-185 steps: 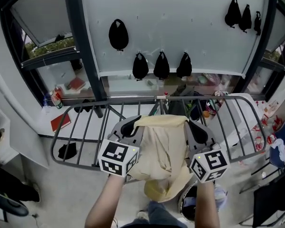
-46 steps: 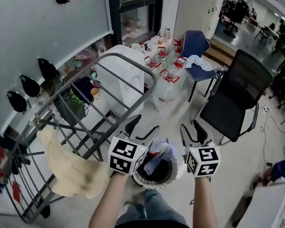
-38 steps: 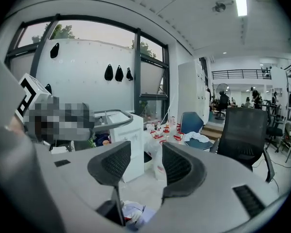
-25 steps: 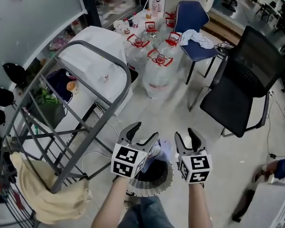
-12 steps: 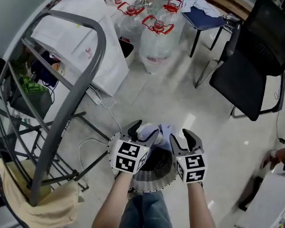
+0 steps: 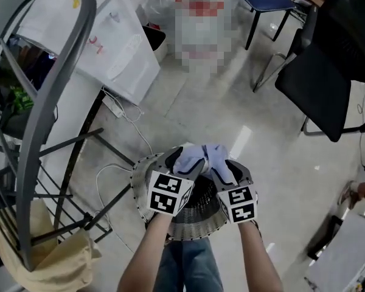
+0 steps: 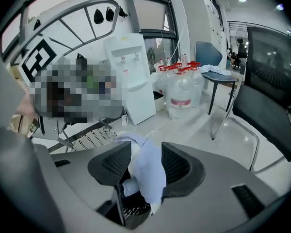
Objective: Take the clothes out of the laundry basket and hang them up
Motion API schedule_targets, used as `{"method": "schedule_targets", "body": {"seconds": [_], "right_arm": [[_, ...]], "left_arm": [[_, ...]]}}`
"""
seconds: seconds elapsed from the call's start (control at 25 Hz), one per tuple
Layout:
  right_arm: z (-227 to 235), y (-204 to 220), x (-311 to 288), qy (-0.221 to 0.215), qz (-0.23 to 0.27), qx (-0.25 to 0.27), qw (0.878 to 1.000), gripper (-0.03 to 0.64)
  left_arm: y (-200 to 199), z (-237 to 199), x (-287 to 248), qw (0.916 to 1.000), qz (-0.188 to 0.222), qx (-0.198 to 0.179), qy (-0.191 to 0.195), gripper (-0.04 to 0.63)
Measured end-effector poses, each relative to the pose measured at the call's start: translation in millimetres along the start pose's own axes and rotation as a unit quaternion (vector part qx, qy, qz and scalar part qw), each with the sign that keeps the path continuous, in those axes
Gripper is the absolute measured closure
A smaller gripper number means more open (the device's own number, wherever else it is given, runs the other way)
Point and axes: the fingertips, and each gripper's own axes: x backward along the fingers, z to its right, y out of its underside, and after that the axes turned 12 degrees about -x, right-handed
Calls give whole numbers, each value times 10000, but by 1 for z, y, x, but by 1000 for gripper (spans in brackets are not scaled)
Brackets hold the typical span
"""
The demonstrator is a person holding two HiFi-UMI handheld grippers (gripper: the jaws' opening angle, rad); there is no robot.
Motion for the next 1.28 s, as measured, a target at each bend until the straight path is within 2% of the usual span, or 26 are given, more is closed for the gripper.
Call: {"method": "schedule_targets", "body": {"seconds": [0.4, 0.52, 0.64, 1.0, 1.08, 1.12, 1.28], "right_arm": [[11, 62, -38, -44, -944, 243, 9952, 430], [14, 72, -44, 10, -1083, 331, 9936, 463], [16, 73, -45, 132, -1115, 437, 9927, 547], [13, 71, -38, 156, -1102, 565, 9922, 551], [13, 64, -33, 168, -980, 434, 9941, 561], [13, 61, -29, 165, -908, 314, 9952, 606], [8, 50, -21, 75, -722, 14, 9974, 607]], "left_arm": [[20, 3, -8, 9999, -132, 74, 60, 302], [25, 2, -7, 9998, -155, 113, 72, 304], [28, 2, -5, 9997, -174, 140, 79, 304], [27, -1, -2, 9997, -152, 169, 77, 308], [27, -1, 0, 9997, -148, 176, 68, 308], [27, -1, 0, 9997, -144, 179, 61, 310], [29, 2, 5, 9997, -138, 186, 64, 310]]}}
